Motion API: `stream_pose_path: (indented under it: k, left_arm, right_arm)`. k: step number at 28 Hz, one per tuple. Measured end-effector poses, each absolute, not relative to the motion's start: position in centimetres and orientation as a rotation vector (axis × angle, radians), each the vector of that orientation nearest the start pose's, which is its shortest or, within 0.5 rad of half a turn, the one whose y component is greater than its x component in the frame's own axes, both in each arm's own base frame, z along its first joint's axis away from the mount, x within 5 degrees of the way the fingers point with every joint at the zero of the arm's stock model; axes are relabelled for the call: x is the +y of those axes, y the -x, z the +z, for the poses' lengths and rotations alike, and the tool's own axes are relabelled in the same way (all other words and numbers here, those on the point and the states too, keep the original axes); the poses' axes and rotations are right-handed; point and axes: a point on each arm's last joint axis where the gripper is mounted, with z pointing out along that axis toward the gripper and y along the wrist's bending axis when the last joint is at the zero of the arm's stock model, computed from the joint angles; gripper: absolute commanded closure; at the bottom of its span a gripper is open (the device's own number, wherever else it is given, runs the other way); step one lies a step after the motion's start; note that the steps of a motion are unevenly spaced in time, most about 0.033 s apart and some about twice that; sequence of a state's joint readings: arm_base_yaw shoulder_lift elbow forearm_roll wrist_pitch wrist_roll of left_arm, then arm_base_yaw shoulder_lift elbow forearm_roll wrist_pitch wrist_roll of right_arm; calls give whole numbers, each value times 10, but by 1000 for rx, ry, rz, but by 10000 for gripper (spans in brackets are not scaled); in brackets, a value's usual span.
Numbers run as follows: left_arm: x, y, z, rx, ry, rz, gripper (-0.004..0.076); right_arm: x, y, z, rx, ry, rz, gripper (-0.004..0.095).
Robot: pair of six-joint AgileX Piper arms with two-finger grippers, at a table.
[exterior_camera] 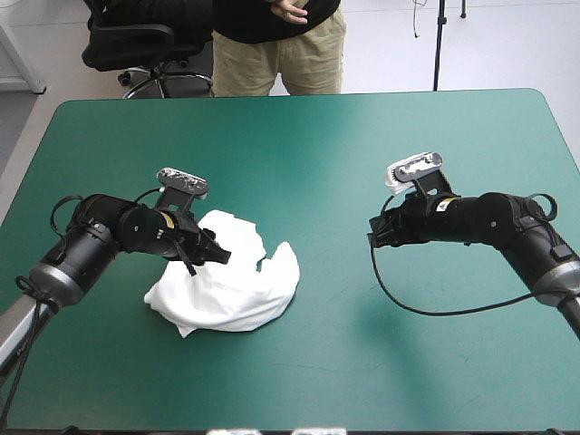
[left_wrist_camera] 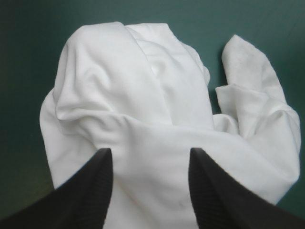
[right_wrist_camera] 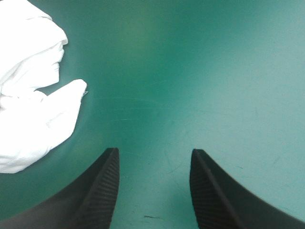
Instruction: Fold the cloth
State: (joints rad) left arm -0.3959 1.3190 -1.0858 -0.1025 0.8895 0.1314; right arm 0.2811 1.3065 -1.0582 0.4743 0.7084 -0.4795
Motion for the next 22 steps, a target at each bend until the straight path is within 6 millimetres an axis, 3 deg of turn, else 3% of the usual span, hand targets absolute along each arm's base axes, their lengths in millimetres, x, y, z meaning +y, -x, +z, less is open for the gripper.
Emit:
stream_pose_path:
  k: [15, 19, 22]
  left_arm:
    - [-109, -241, 313, 2544, -629, -220, 367]
    - [-109, -241, 313, 2545, -629, -220, 367]
    - [-109, -241, 313, 2545, -629, -220, 367]
  right_arm:
    - [105, -261, 315, 2325, 642, 446, 482]
    - [98, -248, 331, 2285, 646, 389, 502]
    - [84, -220, 357, 2230, 627, 305, 503]
